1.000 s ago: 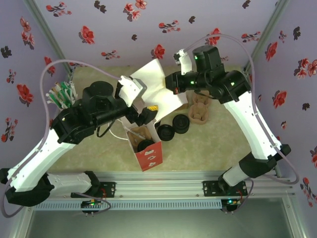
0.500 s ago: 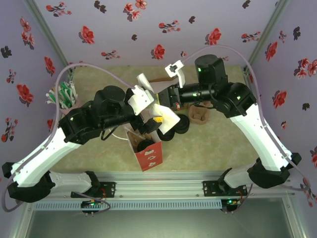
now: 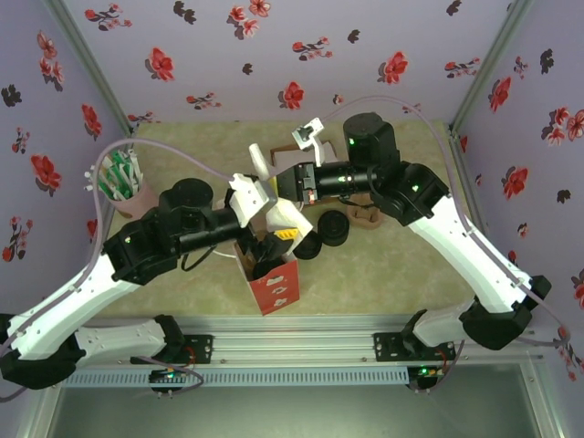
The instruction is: Pack the takeout coffee
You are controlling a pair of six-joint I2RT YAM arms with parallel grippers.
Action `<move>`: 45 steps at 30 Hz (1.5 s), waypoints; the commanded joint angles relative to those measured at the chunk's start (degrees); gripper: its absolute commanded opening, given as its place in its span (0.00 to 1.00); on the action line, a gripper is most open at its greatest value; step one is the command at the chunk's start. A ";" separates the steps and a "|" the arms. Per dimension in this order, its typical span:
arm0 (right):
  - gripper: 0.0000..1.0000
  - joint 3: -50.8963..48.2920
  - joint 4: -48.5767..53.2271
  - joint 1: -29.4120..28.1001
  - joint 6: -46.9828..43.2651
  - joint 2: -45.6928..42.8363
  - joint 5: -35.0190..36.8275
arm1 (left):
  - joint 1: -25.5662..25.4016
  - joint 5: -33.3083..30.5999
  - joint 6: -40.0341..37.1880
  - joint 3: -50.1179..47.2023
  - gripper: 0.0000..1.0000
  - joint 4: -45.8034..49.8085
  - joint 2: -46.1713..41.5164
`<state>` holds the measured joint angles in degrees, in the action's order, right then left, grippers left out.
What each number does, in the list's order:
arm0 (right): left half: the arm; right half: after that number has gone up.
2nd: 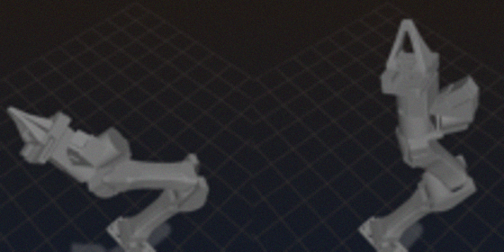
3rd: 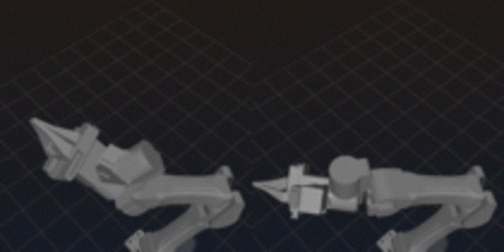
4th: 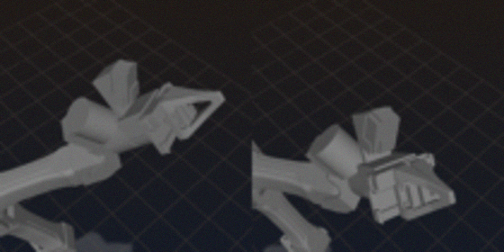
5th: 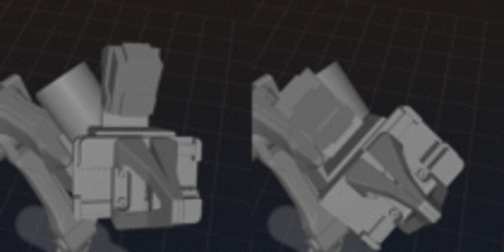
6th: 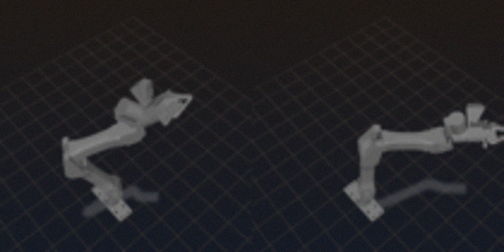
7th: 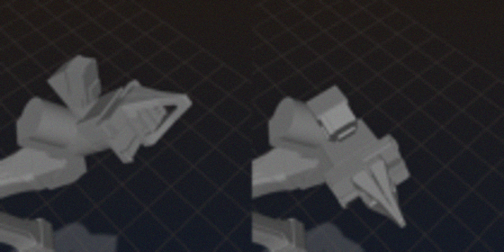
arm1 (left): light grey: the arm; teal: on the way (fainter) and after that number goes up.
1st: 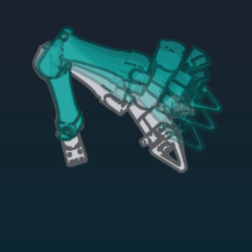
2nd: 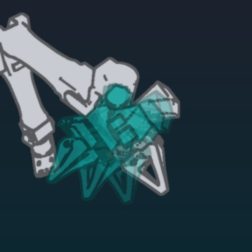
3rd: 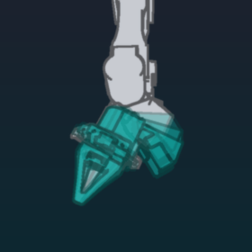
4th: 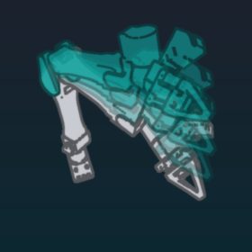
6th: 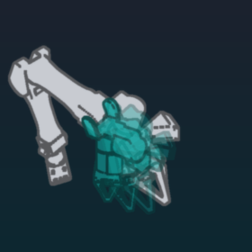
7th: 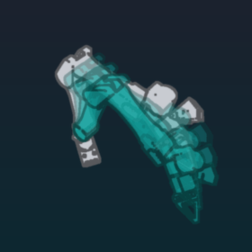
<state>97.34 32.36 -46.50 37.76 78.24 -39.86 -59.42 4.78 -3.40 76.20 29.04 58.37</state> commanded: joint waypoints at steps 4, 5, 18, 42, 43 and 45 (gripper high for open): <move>0.00 -2.65 -7.41 -0.33 4.82 -2.81 2.20 | 0.75 2.62 3.86 -1.33 0.63 -5.80 -1.77; 0.00 -2.95 -7.83 -0.35 5.00 -3.03 2.37 | 1.09 2.68 4.29 -1.39 0.54 -5.74 -1.62; 0.59 -2.84 -1.25 -0.28 0.67 -5.15 11.34 | 2.73 -1.42 9.93 0.82 0.00 0.04 -2.11; 0.99 -7.93 14.79 0.93 -8.14 -12.68 39.49 | 1.73 -28.84 65.29 12.95 0.00 33.81 6.26; 0.99 -8.10 14.75 1.05 -8.16 -12.72 39.38 | 1.23 -28.42 64.19 13.38 0.00 33.09 7.10; 0.99 -8.51 14.73 1.48 -8.16 -12.84 39.23 | -0.07 -27.80 62.09 15.14 0.00 32.74 9.39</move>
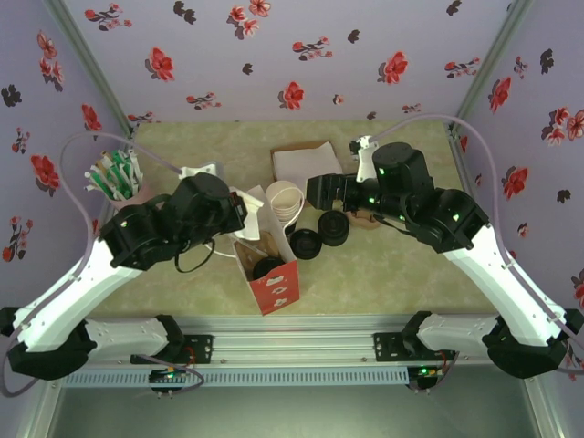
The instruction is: Pack the takeout coffee
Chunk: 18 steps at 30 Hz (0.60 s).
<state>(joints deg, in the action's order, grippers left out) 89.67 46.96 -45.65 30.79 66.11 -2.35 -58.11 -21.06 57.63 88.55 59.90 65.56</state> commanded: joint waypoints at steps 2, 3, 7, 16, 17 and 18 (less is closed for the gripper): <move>0.99 -1.09 0.05 1.10 -1.17 -0.67 1.41 | -2.09 -1.97 -0.11 4.44 0.00 2.89 4.10; 0.99 -1.38 -0.06 1.24 -1.24 -0.71 1.25 | -2.23 -1.97 -0.40 4.95 0.00 3.42 4.65; 0.99 -2.25 -0.56 2.13 -1.19 -1.00 0.64 | -3.10 -1.71 -3.21 4.62 0.00 2.79 5.45; 0.99 -3.59 -1.17 3.68 -1.02 -1.32 -0.81 | -3.24 2.57 -8.15 3.16 0.00 3.11 6.84; 0.99 -3.75 -1.26 3.82 -1.01 -1.38 -0.88 | -3.25 3.46 -8.86 2.85 0.00 3.10 7.18; 0.99 -3.84 -1.36 3.89 -0.99 -1.41 -1.03 | -3.24 3.89 -9.22 2.87 0.00 3.51 7.73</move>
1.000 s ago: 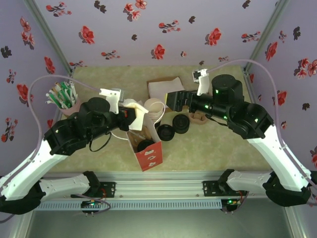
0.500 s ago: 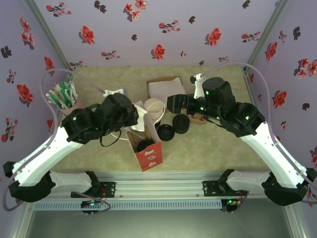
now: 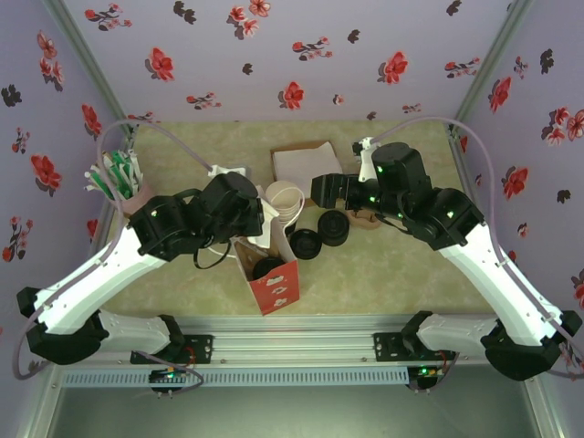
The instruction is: Pack the takeout coffee
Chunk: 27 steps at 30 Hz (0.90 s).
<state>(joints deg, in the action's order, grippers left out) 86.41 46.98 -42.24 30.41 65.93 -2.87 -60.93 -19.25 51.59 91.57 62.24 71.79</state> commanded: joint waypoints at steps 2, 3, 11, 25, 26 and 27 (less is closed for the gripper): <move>0.99 -0.79 -1.46 0.80 -0.71 -1.35 -0.55 | -0.42 2.68 -4.01 0.25 0.00 2.40 2.64; 0.99 -0.90 -1.46 0.84 -0.66 -1.45 -0.64 | -0.42 2.78 -4.12 0.28 0.00 2.87 3.11; 0.99 -2.02 -1.63 1.62 -0.71 -2.14 -1.02 | -0.38 2.19 -3.45 -1.17 0.00 5.48 3.38; 0.99 -2.19 -2.12 2.16 -1.14 -2.19 -2.36 | -0.43 0.17 -2.78 -0.61 0.00 10.74 3.36; 0.99 -2.14 -2.08 2.16 -1.16 -2.07 -2.31 | -0.42 0.21 -2.81 -0.59 0.00 10.88 3.47; 0.99 -2.21 -2.14 2.24 -1.16 -2.08 -2.30 | -0.42 0.34 -3.10 -0.38 0.00 10.92 3.50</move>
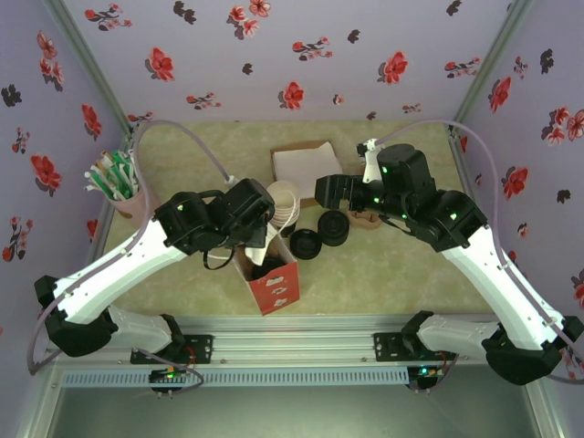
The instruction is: Pack the takeout coffee
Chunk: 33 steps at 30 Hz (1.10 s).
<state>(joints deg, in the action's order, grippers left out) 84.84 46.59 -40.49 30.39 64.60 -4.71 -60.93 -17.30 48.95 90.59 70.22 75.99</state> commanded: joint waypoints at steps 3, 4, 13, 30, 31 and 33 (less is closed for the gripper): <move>0.99 -0.66 -1.80 0.50 -1.15 -0.67 -0.65 | -0.43 -1.38 -1.44 1.41 0.01 3.33 -0.23; 0.99 -0.65 -1.73 0.50 -1.12 -0.66 -0.66 | -0.42 -1.41 -1.67 1.76 0.02 3.37 -0.09; 0.99 -1.21 -1.57 0.69 -1.45 -1.20 -0.59 | -0.51 1.20 -4.11 3.33 0.32 2.14 1.71; 0.99 -3.50 -1.73 0.85 -2.25 -2.02 -0.31 | -2.33 -4.50 -11.73 5.22 0.99 -9.86 -13.74; 0.99 -3.85 -1.76 0.85 -2.37 -2.41 0.25 | -2.35 -5.99 -11.62 4.62 0.99 -9.60 -15.35; 0.99 -4.77 -1.75 0.86 -2.60 -3.84 2.16 | -2.35 -8.70 -11.03 2.90 0.99 -9.32 -19.09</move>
<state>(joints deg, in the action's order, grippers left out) 81.10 46.24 -40.01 29.45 63.22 -4.95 -62.81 -20.10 39.18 94.96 61.76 60.29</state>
